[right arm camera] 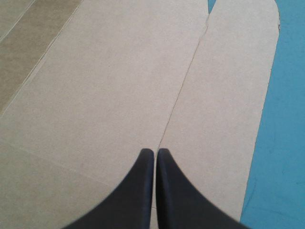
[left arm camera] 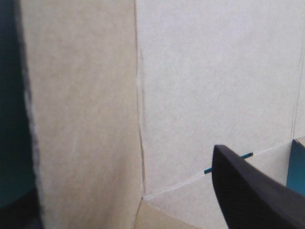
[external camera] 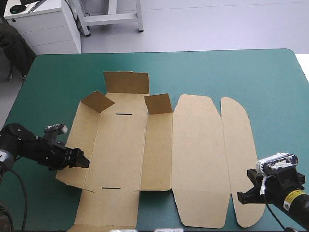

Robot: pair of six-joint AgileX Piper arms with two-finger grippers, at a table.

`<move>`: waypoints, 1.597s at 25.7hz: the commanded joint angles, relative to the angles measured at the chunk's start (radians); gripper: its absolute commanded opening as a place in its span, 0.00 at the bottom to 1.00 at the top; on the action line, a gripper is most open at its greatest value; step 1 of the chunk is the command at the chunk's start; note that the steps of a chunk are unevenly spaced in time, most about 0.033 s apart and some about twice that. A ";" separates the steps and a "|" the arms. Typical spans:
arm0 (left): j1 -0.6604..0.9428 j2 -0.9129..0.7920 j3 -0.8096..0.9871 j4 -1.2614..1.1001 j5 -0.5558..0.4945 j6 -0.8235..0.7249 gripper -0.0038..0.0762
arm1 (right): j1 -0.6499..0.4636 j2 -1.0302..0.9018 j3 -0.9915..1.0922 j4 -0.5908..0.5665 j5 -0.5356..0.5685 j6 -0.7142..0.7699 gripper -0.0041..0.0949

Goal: Fold the box

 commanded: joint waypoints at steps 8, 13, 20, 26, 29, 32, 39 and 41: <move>-0.048 -0.025 -0.016 -0.044 0.071 -0.014 0.50 | -0.005 0.007 -0.026 -0.008 -0.042 -0.005 0.04; -0.048 -0.026 -0.016 -0.017 0.059 -0.005 0.09 | -0.005 0.007 -0.026 -0.008 -0.037 -0.005 0.04; -0.048 -0.026 -0.016 -0.021 0.055 -0.058 0.04 | -0.005 0.007 -0.026 -0.008 -0.037 -0.005 0.04; -0.085 -0.020 -0.062 0.079 0.023 -0.159 0.04 | -0.005 0.007 -0.026 -0.008 -0.023 -0.005 0.04; -0.158 -0.004 -0.147 0.203 0.036 -0.252 0.04 | -0.005 0.007 -0.026 -0.008 -0.020 -0.005 0.04; -0.323 0.057 -0.335 0.423 0.094 -0.361 0.04 | -0.005 0.007 -0.026 -0.008 -0.020 0.010 0.04; -0.668 0.251 -0.634 0.903 0.083 -0.364 0.04 | -0.005 0.007 -0.026 0.028 -0.015 0.017 0.04; -0.725 0.280 -0.655 1.026 0.065 -0.347 0.04 | -0.005 0.007 -0.026 0.034 -0.015 0.017 0.04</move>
